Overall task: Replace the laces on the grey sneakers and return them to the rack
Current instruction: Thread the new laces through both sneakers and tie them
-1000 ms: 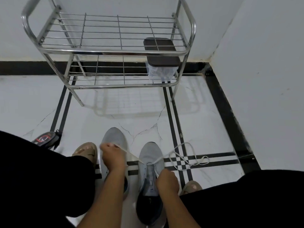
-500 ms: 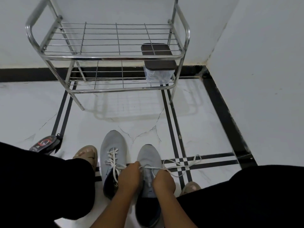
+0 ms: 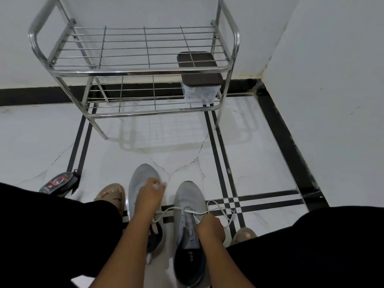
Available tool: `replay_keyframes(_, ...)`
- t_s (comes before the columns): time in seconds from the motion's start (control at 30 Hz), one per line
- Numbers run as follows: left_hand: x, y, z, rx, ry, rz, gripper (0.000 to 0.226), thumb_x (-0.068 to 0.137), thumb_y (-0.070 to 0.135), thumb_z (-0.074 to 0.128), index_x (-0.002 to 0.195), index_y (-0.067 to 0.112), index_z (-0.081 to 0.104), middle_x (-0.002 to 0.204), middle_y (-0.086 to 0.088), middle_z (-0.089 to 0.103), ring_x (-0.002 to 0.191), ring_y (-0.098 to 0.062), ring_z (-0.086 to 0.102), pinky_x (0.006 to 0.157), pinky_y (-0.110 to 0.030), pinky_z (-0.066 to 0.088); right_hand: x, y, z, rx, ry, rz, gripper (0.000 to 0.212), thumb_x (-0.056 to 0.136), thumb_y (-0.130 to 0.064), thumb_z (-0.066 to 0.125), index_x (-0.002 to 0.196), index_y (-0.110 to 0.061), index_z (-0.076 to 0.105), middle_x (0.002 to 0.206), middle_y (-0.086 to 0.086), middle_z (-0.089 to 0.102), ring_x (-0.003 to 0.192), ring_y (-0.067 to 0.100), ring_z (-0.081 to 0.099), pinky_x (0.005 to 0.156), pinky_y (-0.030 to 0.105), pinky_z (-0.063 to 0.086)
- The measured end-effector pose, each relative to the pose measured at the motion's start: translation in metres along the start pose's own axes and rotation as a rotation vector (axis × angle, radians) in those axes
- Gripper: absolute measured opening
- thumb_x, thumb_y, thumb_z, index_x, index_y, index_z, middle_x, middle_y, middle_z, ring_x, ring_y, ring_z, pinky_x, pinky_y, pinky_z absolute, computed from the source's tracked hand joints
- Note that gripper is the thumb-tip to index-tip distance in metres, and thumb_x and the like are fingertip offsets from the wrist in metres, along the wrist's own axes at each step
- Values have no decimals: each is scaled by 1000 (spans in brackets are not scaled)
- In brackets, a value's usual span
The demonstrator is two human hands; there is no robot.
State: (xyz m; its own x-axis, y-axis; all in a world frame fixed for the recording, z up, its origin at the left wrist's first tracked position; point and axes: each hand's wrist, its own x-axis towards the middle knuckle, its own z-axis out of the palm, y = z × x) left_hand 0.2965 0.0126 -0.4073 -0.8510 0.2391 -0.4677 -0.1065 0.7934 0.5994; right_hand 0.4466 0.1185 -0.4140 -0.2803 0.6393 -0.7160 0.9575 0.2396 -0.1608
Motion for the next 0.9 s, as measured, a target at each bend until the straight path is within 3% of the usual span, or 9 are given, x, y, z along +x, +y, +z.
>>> replay_keyframes(0.07,-16,-3,30,358,-248,142,24,94,35,51,108,18,59,107,-6,65,94,-24,60,73,-28,42,-1,0,-1,4,0,-2,33,96,-22,49,128,-15,55,132,6,56,120,24,56,87,35,48)
replay_keyframes(0.13,-31,-9,47,467,-238,161,22,94,30,48,108,19,59,109,-7,66,99,-26,61,78,-31,48,0,1,-2,15,-7,1,33,96,-24,50,128,-16,55,131,6,57,119,25,57,85,34,48)
replay_keyframes(0.23,-42,-12,49,455,-128,126,21,97,31,42,106,18,55,104,-7,66,93,-27,61,73,-33,46,2,4,0,73,-36,9,36,92,-32,54,124,-17,57,127,6,59,115,26,59,85,34,49)
replay_keyframes(0.33,-41,-5,46,411,-99,145,18,96,25,40,109,17,50,104,-7,65,83,-24,55,67,-31,40,9,4,4,312,-60,61,46,87,-46,55,120,-14,62,120,8,65,109,28,61,84,32,48)
replay_keyframes(0.47,-52,-6,51,435,-84,195,24,97,31,43,119,22,48,113,-5,56,101,-24,57,74,-33,43,26,4,8,735,-119,287,43,89,-30,58,120,0,60,113,15,65,99,32,63,78,30,47)
replay_keyframes(0.57,-58,-8,56,425,-43,212,27,98,36,43,122,27,47,115,-2,51,103,-24,56,76,-34,46,34,2,10,1062,-205,366,29,83,-18,70,103,0,63,75,11,58,56,19,47,55,28,42)
replay_keyframes(0.63,-58,-6,57,406,-10,211,30,97,37,44,125,28,46,118,-1,50,104,-24,54,74,-33,45,38,0,8,1092,-257,379,16,83,-17,71,83,-6,60,59,4,45,48,13,33,45,25,31)
replay_keyframes(0.73,-54,1,52,433,111,242,31,95,35,46,125,27,49,122,1,48,108,-22,49,74,-32,45,42,-4,5,1136,-307,335,27,87,-18,67,64,-15,52,54,-2,40,44,9,30,37,21,26)
replay_keyframes(0.9,-45,14,46,344,151,298,26,95,21,45,118,24,59,118,1,57,107,-20,51,85,-33,43,26,-19,-15,1400,-308,131,13,97,-15,54,90,-6,61,58,3,57,51,11,46,47,22,30)
